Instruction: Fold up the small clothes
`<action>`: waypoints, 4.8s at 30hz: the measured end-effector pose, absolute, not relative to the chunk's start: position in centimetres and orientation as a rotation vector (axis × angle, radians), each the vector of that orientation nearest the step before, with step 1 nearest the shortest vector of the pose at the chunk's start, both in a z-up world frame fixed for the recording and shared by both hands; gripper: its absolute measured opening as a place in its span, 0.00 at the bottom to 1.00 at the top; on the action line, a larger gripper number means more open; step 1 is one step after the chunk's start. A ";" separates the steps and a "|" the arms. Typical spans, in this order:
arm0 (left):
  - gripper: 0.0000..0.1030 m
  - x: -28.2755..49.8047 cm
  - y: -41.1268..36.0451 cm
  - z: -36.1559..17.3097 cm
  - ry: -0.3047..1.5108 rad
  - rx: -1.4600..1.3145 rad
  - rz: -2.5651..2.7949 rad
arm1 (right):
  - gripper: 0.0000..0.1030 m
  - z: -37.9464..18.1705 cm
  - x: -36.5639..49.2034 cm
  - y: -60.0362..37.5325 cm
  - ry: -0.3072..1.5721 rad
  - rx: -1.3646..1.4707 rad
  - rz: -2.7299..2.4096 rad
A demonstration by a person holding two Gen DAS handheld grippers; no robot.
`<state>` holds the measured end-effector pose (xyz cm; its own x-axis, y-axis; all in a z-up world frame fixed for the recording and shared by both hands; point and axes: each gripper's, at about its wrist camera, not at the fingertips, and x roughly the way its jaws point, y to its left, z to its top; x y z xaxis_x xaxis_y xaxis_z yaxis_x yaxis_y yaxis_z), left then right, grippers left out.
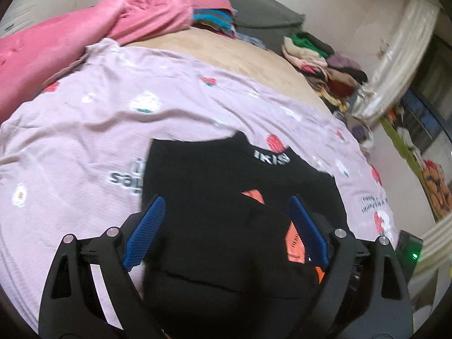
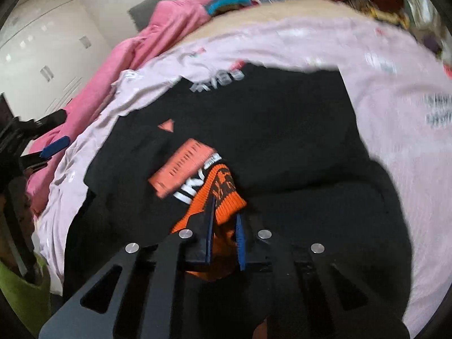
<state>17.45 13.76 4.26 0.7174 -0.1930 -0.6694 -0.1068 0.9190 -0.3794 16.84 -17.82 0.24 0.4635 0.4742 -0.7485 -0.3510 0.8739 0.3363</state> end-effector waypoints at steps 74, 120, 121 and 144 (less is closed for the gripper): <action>0.48 20.9 9.9 -4.1 1.042 -0.228 -0.129 | 0.31 -2.1 22.1 -15.2 0.979 -0.168 0.463; 0.91 17.7 8.7 2.3 0.914 -0.221 -0.103 | 0.94 5.2 17.9 -18.1 0.773 -0.047 0.428; 0.91 17.7 8.6 2.4 0.914 -0.219 -0.102 | 0.94 5.2 17.9 -18.1 0.772 -0.047 0.429; 0.91 13.6 8.9 5.1 0.852 -0.198 -0.085 | 0.94 8.8 14.1 -18.4 0.691 -0.085 0.443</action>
